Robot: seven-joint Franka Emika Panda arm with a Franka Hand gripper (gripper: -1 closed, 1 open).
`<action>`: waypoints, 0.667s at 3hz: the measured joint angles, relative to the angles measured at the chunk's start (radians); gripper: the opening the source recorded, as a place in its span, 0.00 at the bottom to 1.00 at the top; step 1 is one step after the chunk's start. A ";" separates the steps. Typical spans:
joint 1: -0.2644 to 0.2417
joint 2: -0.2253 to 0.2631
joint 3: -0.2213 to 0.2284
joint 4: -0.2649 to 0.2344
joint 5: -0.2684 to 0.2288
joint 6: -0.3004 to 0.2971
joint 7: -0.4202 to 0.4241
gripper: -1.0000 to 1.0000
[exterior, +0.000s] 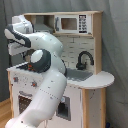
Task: Play with the kitchen
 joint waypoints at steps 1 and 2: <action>0.077 0.007 -0.047 0.044 -0.008 0.009 -0.004 0.00; 0.149 0.008 -0.085 0.102 -0.017 0.011 -0.023 0.00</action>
